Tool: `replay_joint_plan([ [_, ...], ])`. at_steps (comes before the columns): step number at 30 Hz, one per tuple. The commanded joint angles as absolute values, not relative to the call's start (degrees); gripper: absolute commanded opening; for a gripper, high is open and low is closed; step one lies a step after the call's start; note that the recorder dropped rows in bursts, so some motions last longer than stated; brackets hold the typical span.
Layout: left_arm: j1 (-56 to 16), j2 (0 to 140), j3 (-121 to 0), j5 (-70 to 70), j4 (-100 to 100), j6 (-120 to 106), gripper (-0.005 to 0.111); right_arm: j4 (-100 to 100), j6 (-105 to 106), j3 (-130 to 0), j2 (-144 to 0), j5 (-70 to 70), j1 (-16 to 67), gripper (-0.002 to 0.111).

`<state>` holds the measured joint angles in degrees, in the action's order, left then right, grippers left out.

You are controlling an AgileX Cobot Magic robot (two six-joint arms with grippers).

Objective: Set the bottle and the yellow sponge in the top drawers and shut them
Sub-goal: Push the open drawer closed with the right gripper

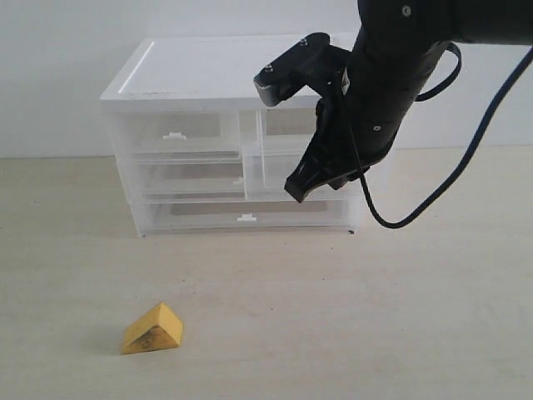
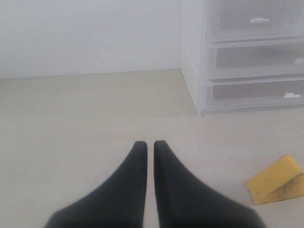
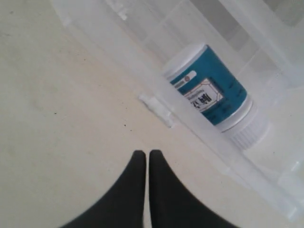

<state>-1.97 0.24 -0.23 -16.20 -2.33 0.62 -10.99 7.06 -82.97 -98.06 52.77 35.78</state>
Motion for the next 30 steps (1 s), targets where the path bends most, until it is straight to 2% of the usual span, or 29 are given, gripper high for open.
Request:
replay_joint_plan([
  [1,-1.7,0.0,0.0,-16.0,-1.8,0.6,0.004,-10.8,7.6,-84.2,-100.1,49.8,32.9,0.0],
  [26,-1.7,0.0,0.0,-16.0,-1.8,0.6,0.004,-14.4,6.5,-88.2,-108.0,22.6,26.8,0.0],
  [30,-1.7,0.0,0.0,-16.0,-1.8,0.6,0.004,-14.0,5.5,-88.2,-107.8,26.4,27.2,0.0],
])
